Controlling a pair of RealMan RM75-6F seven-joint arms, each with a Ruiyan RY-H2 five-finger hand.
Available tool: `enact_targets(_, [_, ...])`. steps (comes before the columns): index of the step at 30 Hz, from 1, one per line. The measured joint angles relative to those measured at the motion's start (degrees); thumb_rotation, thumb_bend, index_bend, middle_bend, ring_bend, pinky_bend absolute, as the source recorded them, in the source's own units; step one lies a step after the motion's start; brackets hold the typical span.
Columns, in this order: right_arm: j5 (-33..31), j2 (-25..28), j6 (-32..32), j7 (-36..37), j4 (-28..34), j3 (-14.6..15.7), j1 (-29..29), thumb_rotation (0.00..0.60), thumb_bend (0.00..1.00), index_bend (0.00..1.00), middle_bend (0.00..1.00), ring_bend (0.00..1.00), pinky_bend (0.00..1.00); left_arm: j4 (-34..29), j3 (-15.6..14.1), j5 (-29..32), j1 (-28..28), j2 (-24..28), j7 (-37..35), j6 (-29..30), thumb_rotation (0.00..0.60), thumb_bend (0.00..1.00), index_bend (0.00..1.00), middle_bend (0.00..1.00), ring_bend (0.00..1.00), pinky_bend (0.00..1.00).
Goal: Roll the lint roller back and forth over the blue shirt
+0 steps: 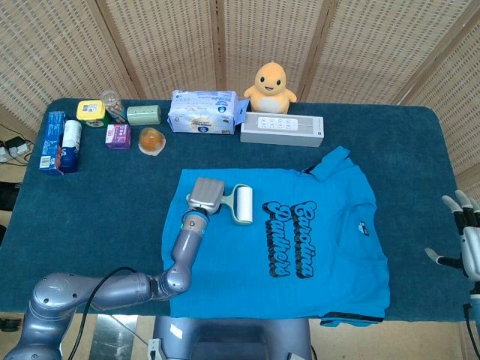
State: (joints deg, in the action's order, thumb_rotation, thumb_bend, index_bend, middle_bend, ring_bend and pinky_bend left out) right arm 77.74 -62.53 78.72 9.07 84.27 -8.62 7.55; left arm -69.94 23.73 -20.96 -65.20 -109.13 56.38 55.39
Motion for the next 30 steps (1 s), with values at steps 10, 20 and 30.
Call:
enact_targets(10, [-0.24,0.06,-0.13,0.28,-0.13,-0.11,0.03,0.600,0.00,0.12,0.00,0.00,0.00,2.53,-1.31,4.89,-4.22,-1.15,3.89,-0.53,0.600,0.69,0.98,0.94,0.76,0.97])
enact_targets(20, [0.02,0.23,-0.06,0.74,0.00,-0.04,-0.02,0.600,0.00,0.12,0.00,0.00,0.00,2.53,-5.00,4.07,-3.13,-0.99,4.29,1.59,0.600,0.69,0.98,0.94,0.76,0.97])
enact_targets(30, [0.27,0.23,0.21,0.09,0.53,0.13,-0.10,0.600,0.00,0.12,0.00,0.00,0.00,-0.42,-7.68,2.92,0.50,3.11,2.92,2.88,0.600,0.69,0.98,0.94,0.76,0.97])
